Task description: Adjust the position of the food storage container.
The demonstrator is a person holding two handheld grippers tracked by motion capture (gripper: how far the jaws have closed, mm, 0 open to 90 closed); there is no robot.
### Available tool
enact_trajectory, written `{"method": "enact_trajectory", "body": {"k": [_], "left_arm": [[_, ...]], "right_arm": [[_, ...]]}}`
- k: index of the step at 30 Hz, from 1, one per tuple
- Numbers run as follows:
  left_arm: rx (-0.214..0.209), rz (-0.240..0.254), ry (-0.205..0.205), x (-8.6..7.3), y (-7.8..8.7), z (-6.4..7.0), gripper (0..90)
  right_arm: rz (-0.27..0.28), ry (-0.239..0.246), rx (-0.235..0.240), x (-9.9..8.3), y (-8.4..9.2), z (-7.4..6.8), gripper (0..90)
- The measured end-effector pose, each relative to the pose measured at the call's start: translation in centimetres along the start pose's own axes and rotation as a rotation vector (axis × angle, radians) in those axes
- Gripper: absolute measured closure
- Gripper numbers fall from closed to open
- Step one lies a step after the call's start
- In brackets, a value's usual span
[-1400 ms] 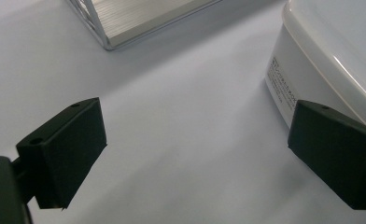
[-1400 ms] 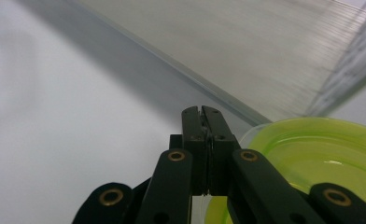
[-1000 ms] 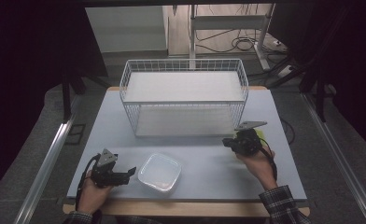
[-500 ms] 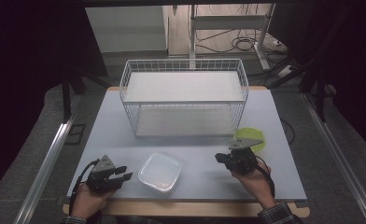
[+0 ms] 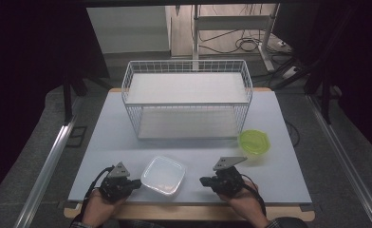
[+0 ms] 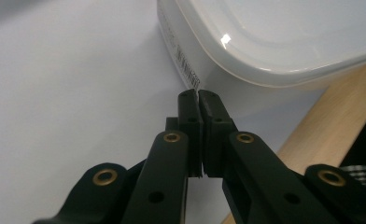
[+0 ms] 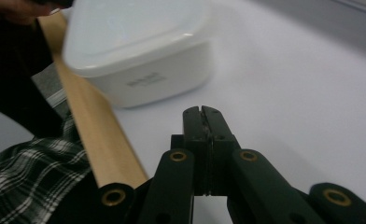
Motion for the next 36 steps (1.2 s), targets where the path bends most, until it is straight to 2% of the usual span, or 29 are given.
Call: {"method": "enact_trajectory", "body": {"k": [2, 6, 7, 8, 9, 11, 13, 14, 16, 18, 20, 21, 23, 26, 29, 32, 36], "left_arm": [[-0.024, 0.007, 0.011, 0.4, -0.2, 0.6, 89.2], [-0.035, 0.015, 0.003, 0.8, -0.6, 1.4, 89.1], [-0.061, 0.018, -0.001, 1.1, -1.0, 2.1, 89.0], [-0.061, 0.018, -0.001, 1.1, -1.0, 2.1, 88.9], [-0.079, 0.017, -0.004, 1.5, -1.5, 2.8, 88.9], [-0.088, 0.016, -0.011, 1.7, -1.7, 3.2, 88.8], [-0.072, 0.011, -0.025, 2.1, -2.1, 3.7, 89.0], [-0.072, 0.012, -0.021, 2.3, -2.3, 3.8, 89.1], [-0.095, 0.015, 0.006, 2.7, -2.7, 4.0, 89.2], [-0.116, 0.019, 0.028, 3.0, -3.2, 4.1, 89.3], [-0.106, 0.02, 0.025, 3.5, -3.5, 4.3, 89.5], [-0.086, 0.022, 0.018, 3.9, -3.8, 4.4, 89.6], [-0.081, 0.022, 0.014, 4.1, -4.0, 4.4, 89.6], [-0.092, 0.026, 0.014, 4.7, -4.6, 4.4, 89.6], [-0.089, 0.029, 0.009, 5.0, -4.8, 4.5, 89.5], [-0.096, 0.034, 0.01, 5.3, -5.2, 4.4, 89.5], [-0.094, 0.039, 0.006, 5.4, -5.3, 4.4, 89.0]], "right_arm": [[-0.022, 0.02, 0.015, -0.1, -0.7, -0.8, 89.2], [-0.04, 0.022, 0.026, -0.4, -1.2, -1.1, 89.1], [-0.043, 0.023, 0.025, -0.5, -1.2, -1.2, 89.0], [-0.043, 0.023, 0.025, -0.5, -1.2, -1.2, 89.0], [-0.041, 0.017, 0.022, -0.6, -1.2, -1.1, 88.6], [-0.04, 0.015, 0.018, -0.6, -1.1, -1.1, 88.4], [-0.046, 0.014, -0.014, -0.7, -1.0, -0.8, 88.6], [-0.045, 0.0, -0.034, -0.9, -0.7, -0.3, 88.7], [-0.039, -0.016, -0.046, -0.9, -0.3, 0.2, 89.0], [-0.036, -0.014, -0.054, -1.0, -0.2, 0.5, 89.0], [-0.034, -0.024, -0.068, -1.1, 0.2, 1.1, 89.2], [-0.035, -0.026, -0.073, -1.1, 0.3, 1.2, 89.2], [-0.036, -0.027, -0.082, -1.1, 0.3, 1.3, 89.2], [-0.04, -0.013, -0.114, -1.0, 0.7, 1.9, 89.2], [-0.036, -0.012, -0.122, -1.0, 0.8, 2.3, 89.2], [-0.039, -0.006, -0.15, -0.8, 1.0, 2.9, 89.2], [-0.042, -0.006, -0.15, -0.7, 1.0, 3.1, 89.2]]}}
Point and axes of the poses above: each handheld gripper's, and its own axes: y roughly backward along the jaws, x roughly out of its top, z roughly to its right, the point moved 4 cm from there along -y, roughly forward along the jaws, and after that the axes turned 8 degrees about x, right-handed, at the moved point
